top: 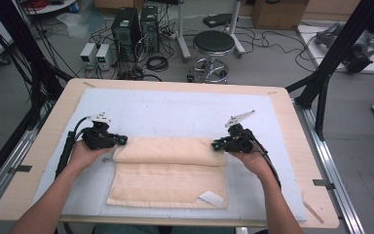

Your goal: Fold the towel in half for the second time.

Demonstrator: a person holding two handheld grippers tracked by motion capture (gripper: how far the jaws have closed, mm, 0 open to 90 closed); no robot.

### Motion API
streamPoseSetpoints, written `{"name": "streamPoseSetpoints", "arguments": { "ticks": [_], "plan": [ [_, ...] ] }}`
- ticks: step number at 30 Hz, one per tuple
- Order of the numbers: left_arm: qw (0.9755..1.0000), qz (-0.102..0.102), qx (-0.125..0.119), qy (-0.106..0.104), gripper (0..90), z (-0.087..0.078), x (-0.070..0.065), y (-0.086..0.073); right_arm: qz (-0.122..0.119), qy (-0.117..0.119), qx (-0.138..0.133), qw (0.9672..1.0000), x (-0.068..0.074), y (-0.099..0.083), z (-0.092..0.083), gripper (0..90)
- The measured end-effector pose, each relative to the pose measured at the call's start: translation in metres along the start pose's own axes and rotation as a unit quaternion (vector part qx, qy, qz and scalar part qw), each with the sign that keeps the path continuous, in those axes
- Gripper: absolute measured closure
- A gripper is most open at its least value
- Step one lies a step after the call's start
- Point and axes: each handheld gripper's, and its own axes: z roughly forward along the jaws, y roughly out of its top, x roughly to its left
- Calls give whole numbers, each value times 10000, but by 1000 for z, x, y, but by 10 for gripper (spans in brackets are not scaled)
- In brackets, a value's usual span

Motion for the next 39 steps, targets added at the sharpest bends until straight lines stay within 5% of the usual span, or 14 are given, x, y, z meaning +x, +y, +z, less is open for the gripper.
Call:
{"name": "streamPoseSetpoints", "arguments": {
  "ticks": [5,13,20,26,30,34,39],
  "plan": [
    [9995,40,-325,36,852,-17,-6,1,-123,-15,-111,9999,8,2,-9,824],
    [9949,511,-864,126,851,-54,-37,-5,-395,-33,-372,9985,31,3,-36,828],
    [9901,876,-1087,136,849,-81,-70,-36,-682,-37,-519,9963,63,-10,-54,827],
    [9907,1024,-889,-100,842,-90,-88,-66,-843,63,-586,9947,87,-31,-59,820],
    [9922,1030,-695,-128,620,-97,-90,-80,-785,181,-675,9945,96,-46,-64,672],
    [9934,929,-669,-97,528,-96,-86,-78,-837,-2,-680,9942,97,-47,-66,613],
    [9929,1050,-490,-253,510,-73,-90,-70,-994,-17,-386,9943,95,-46,-42,567]
  ]
}}
